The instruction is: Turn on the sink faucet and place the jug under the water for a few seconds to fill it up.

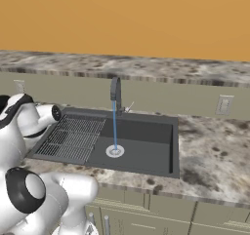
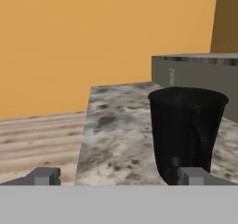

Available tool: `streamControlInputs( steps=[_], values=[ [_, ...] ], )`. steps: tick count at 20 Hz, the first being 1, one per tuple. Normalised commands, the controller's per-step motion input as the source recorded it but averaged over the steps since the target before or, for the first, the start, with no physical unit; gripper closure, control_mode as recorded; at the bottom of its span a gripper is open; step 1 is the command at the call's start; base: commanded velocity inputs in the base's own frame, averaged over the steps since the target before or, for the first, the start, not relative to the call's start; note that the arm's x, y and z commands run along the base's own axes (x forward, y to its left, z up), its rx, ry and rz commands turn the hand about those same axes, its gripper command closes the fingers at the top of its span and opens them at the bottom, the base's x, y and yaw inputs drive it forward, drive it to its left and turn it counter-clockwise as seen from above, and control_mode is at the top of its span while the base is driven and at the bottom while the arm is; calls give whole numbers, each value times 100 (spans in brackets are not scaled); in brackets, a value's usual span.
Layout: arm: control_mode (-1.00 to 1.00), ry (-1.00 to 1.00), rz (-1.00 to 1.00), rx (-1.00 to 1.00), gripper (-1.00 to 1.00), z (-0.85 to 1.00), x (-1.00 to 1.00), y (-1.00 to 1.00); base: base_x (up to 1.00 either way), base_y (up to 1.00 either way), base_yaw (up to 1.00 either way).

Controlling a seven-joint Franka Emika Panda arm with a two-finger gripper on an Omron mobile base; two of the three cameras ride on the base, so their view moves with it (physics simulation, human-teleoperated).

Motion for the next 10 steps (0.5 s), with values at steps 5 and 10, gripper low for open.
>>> streamControlInputs(
  steps=[5,10],
  values=[
    [-100,0,0,0,-100,-1,0,4,0,0,0],
    [-100,0,0,0,-100,-4,1,0,0,0,0]
  ],
)
